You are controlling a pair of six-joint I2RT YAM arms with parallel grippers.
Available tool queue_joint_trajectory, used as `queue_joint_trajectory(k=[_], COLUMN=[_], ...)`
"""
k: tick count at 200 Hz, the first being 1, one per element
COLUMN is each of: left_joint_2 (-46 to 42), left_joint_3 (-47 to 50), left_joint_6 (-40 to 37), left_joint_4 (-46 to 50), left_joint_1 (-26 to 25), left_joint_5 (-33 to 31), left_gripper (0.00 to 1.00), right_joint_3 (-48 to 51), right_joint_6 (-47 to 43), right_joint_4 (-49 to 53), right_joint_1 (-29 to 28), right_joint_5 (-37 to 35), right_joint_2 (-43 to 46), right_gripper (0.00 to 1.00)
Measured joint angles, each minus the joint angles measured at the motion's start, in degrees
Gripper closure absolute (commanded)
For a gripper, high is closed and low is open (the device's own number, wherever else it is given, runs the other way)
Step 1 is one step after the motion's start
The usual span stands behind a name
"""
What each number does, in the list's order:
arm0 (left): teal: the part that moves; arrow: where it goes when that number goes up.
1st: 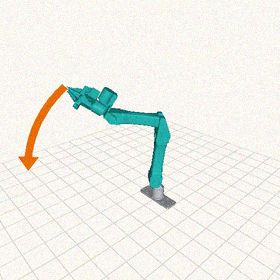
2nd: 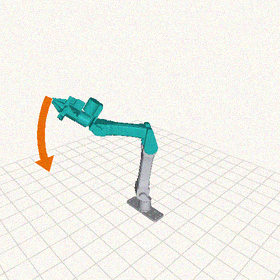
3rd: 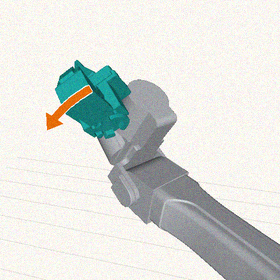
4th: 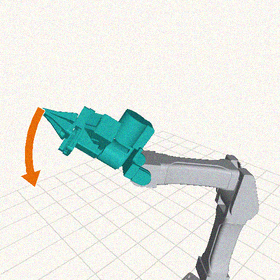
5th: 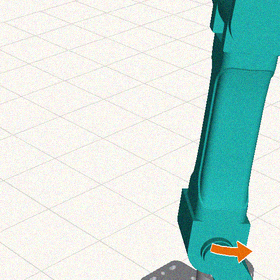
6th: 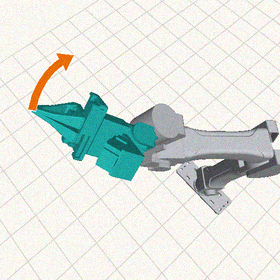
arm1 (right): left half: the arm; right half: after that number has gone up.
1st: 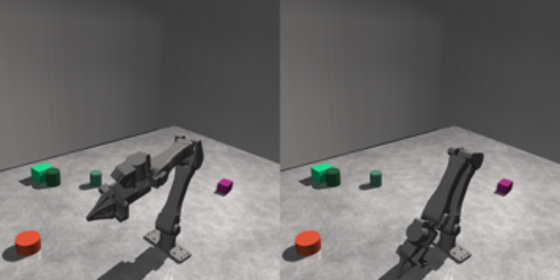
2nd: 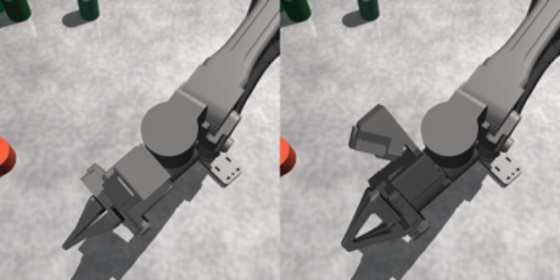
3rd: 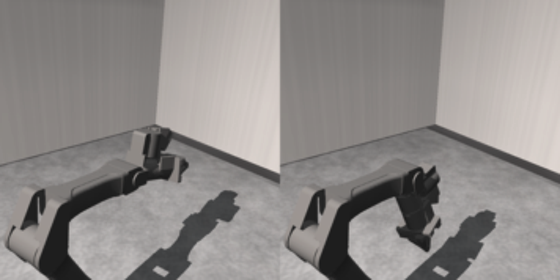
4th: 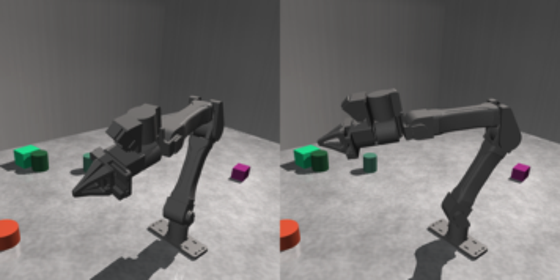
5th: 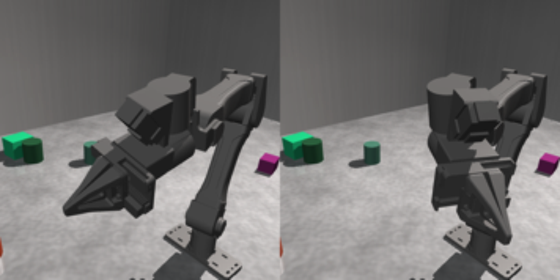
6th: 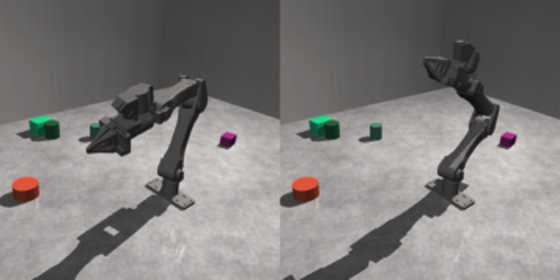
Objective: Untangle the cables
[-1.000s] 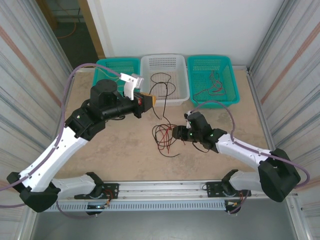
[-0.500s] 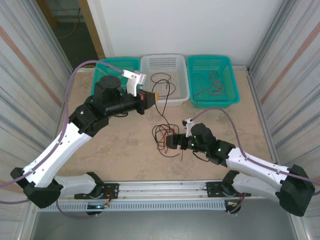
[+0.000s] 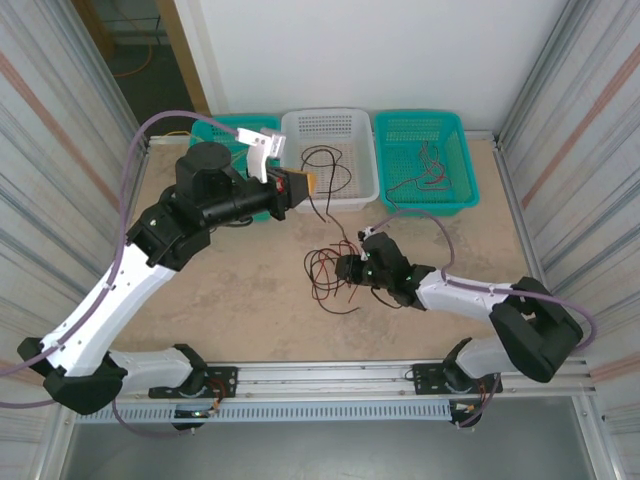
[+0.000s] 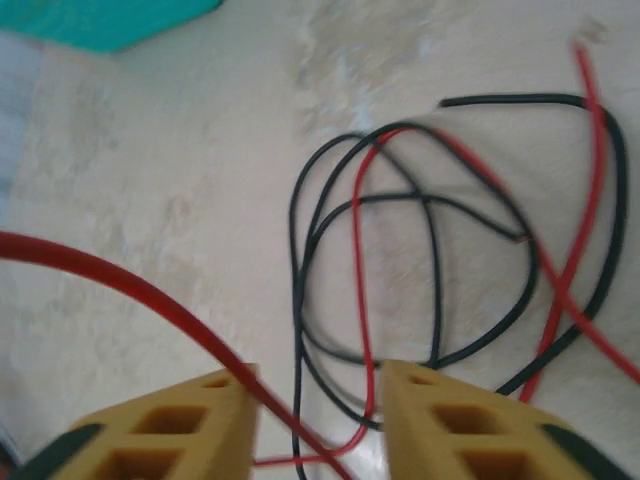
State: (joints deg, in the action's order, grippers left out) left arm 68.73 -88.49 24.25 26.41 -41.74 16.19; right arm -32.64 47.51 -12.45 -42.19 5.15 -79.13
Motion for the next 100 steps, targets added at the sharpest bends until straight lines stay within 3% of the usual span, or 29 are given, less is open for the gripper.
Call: queue_joint_trajectory(k=[51, 83, 100], left_joint_2=[-0.02, 0.09, 1.01], left_joint_3=[-7.28, -9.79, -10.54], left_joint_6=[-1.99, -2.67, -2.47], left_joint_4=[1.9, 2.62, 2.99], left_joint_1=[1.42, 3.8, 6.6], left_joint_5=[-1.07, -1.84, -1.62], left_gripper=[1.0, 1.0, 1.0], right_joint_3=[1.49, 2.01, 1.77], right_joint_6=[2.43, 3.26, 2.89], right_joint_4=[-0.85, -0.52, 2.93], right_joint_1=[1.46, 1.46, 1.44], right_joint_5=[2.19, 2.62, 2.1], right_joint_2=[-3.76, -3.98, -2.08], right_gripper=[0.85, 0.76, 0.65])
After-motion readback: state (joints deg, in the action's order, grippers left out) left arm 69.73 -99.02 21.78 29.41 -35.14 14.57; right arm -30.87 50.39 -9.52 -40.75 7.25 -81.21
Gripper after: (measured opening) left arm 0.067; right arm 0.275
